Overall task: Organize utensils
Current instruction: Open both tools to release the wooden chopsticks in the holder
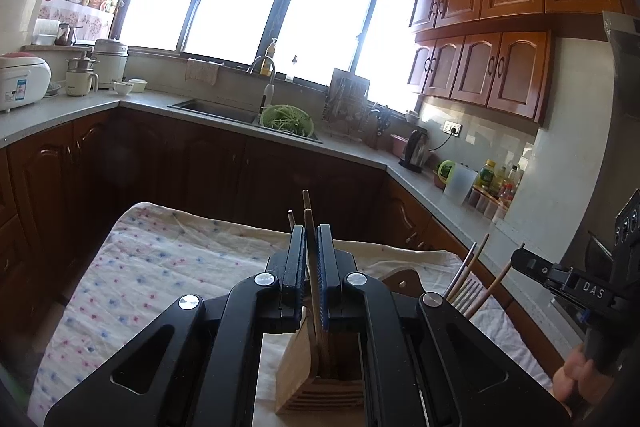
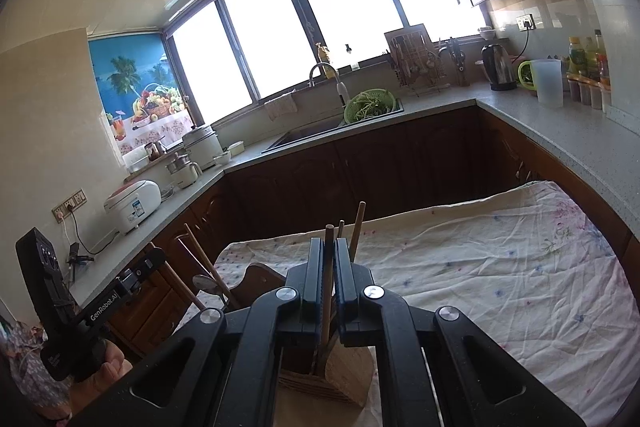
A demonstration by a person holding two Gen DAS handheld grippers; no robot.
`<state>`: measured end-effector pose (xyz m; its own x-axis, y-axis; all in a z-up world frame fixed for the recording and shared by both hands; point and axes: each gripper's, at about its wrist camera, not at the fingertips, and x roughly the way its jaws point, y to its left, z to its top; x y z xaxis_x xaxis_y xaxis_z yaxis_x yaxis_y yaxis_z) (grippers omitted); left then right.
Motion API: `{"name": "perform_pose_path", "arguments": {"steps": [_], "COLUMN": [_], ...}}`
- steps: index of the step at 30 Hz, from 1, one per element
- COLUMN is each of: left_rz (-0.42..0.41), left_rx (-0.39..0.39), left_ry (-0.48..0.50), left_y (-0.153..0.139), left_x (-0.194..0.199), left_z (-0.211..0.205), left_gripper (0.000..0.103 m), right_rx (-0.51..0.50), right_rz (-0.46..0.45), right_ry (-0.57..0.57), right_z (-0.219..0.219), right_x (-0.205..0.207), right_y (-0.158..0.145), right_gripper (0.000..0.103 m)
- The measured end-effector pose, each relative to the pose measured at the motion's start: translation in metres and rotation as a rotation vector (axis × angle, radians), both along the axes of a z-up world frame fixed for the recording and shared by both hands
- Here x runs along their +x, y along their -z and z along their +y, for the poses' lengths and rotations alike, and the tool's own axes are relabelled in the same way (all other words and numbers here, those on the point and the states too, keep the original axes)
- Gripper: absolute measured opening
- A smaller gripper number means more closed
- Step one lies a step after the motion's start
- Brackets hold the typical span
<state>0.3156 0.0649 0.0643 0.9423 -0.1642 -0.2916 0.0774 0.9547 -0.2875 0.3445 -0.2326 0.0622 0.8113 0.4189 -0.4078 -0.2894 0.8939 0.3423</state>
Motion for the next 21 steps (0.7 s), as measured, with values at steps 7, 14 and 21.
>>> {"name": "perform_pose_path", "arguments": {"steps": [7, 14, 21], "left_rz": [0.009, 0.029, 0.028], "left_rx": [0.002, 0.007, 0.009], "left_ry": [0.003, 0.003, -0.027], "left_y": [-0.0009, -0.0029, -0.0026], "left_x": [0.0013, 0.0022, -0.0043], "left_z": [0.0, 0.0005, 0.0011], "left_gripper": [0.005, 0.008, 0.052], "right_rx": [-0.003, 0.004, 0.012], "right_rz": [0.002, 0.011, -0.006], "right_ry": [0.0, -0.001, 0.026], "right_z": [0.0008, 0.0001, -0.0055], "right_x": [0.0005, 0.0011, -0.0053], "right_y": [0.0003, 0.0017, -0.0017], "right_gripper": [0.005, 0.011, 0.065]}}
